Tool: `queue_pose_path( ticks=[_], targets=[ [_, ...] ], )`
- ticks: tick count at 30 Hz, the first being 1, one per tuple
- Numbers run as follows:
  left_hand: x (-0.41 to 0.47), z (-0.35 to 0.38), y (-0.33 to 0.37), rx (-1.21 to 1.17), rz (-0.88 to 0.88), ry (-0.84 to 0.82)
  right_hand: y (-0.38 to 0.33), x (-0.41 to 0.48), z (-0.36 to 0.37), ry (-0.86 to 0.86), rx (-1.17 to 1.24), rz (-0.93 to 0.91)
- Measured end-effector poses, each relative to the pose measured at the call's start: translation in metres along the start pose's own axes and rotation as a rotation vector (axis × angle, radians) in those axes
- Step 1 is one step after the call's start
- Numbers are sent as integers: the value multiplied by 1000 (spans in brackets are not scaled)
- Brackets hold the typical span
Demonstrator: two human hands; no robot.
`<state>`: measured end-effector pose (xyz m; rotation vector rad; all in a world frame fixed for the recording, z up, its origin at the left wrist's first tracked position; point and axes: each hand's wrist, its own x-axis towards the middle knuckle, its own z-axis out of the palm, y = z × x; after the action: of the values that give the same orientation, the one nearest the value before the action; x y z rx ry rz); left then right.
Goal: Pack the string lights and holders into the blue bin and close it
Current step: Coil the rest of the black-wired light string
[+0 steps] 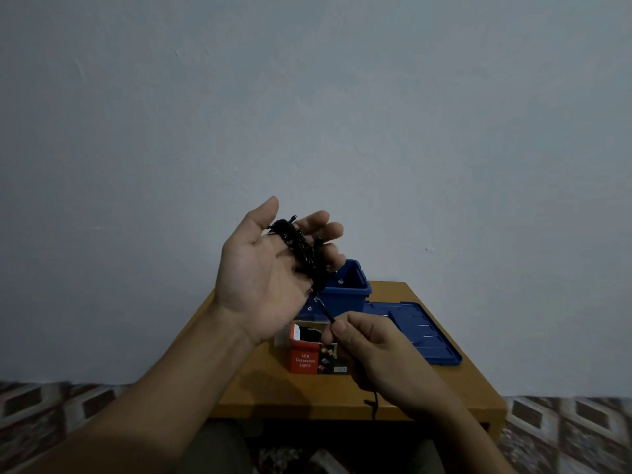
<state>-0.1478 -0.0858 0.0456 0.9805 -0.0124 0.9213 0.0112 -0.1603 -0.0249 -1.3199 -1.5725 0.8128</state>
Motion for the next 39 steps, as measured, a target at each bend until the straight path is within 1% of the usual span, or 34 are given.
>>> queue_pose_path(
  ticks=[5, 11, 15, 19, 22, 24, 25, 27, 28, 30, 31, 32, 33, 34, 35, 37, 38, 39],
  targets=[
    [-1, 3, 0, 101, 35, 27, -5, -3, -2, 15, -59, 13],
    [1, 2, -7, 259, 60, 77, -21, -8, -7, 31, -217, -11],
    [2, 3, -11, 393, 30, 54, -28, -7, -12, 65, -325, -37],
    [3, 3, -17, 529, 35, 53, -32, -7, -17, 79, -386, 20],
    [-1, 5, -20, 646, 51, 17, -34, -7, -19, 106, -376, 53],
    [-3, -3, -18, 671, 63, -49, -36, -6, -19, 137, -349, 44],
    [-4, -6, -18, 710, 60, -57, -37, -7, -20, 153, -329, 37],
    [-1, -3, -16, 859, 29, -49, -40, -8, -21, 175, -295, 19],
    [-9, -3, -14, 972, 15, -91, -42, -9, -22, 179, -287, 8],
    [-2, -7, -14, 1189, -104, -146, -45, -9, -21, 186, -278, -18],
    [3, -16, -15, 1254, -161, -221, -46, -9, -20, 189, -276, -27],
    [14, -42, -12, 1295, -159, -223, -47, -8, -19, 190, -278, -35],
    [36, -77, -12, 1320, -80, -52, -47, -8, -19, 189, -284, -40],
    [54, -95, -18, 1372, -51, -10, -47, -8, -18, 185, -287, -44],
    [59, -98, -26, 1411, -51, -68, -47, -8, -18, 180, -285, -46],
    [22, -53, -26, 1465, -36, -221, -47, -9, -17, 172, -267, -48],
    [6, -25, -22, 1569, -34, -217, -47, -9, -18, 169, -265, -49],
    [7, -11, -24, 1625, -38, -198, -48, -10, -18, 168, -267, -50]
  ],
)
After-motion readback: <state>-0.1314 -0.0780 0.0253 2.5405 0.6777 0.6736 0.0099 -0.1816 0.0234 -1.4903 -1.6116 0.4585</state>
